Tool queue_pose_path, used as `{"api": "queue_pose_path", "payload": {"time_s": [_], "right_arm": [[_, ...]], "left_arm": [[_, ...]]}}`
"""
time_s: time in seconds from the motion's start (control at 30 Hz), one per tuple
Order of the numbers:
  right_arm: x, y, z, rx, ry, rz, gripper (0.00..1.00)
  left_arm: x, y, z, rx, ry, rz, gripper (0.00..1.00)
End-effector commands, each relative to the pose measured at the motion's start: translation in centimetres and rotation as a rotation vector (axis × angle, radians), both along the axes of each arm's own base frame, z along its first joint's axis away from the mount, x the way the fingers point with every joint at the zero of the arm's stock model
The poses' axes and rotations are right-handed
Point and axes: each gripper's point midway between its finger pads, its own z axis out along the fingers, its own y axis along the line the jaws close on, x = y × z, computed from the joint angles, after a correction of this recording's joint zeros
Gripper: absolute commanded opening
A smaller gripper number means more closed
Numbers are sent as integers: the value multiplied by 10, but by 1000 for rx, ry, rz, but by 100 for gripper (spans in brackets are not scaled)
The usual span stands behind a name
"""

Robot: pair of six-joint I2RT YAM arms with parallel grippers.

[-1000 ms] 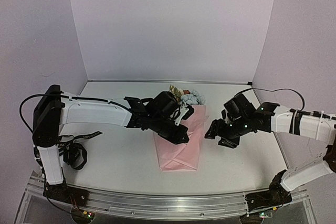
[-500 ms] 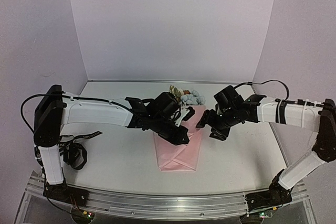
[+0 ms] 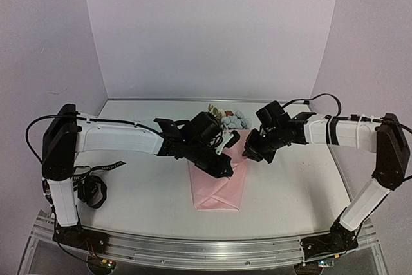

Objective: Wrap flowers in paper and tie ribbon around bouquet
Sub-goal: Fold the 2/3-folded wrapping paper at the center of the board, then press the fold line of the folded wrapping paper.

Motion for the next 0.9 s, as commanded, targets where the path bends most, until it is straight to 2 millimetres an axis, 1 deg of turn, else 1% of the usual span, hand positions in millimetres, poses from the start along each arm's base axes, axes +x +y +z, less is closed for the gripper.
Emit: {"api": "queue_pose_path", "payload": {"time_s": [0.0,0.1,0.13,0.17,0.23,0.3,0.33,0.43,0.47,0.57,0.67,0.8,0.87], "right_arm": [[9,-2,20,-36,-73,49,0],[4,-8,22,-107,-114,151,0],[3,-9,22,-126,-126,187,0],[2,-9,21,-142,-134,215,0],[1,-8,18,-165,-149,273,0],[1,-7,14,-181,-152,312,0],[2,-7,10,-191,-152,329,0],[4,-4,4,-203,-153,364,0],[6,-3,2,-210,-153,375,0],[10,-5,-6,-236,-149,381,0],[15,-10,-15,-274,-150,395,0],[22,-19,-24,-288,-135,369,0],[26,-19,-25,-283,-134,362,0]], "left_arm": [[-3,-4,19,-47,-19,-21,20],[-9,5,34,-83,-23,-11,37],[-11,9,37,-94,-22,-8,40],[-13,14,37,-99,-16,-2,42],[-16,24,39,-107,-9,18,43],[-19,36,27,-95,14,41,40],[-19,41,25,-101,23,52,36],[-19,61,6,-79,58,96,28],[-17,65,3,-77,61,111,25],[-14,78,-19,-38,89,145,17],[-13,82,-38,-5,111,154,12],[-13,78,-54,12,131,145,9],[-15,76,-62,17,145,137,8]]}}
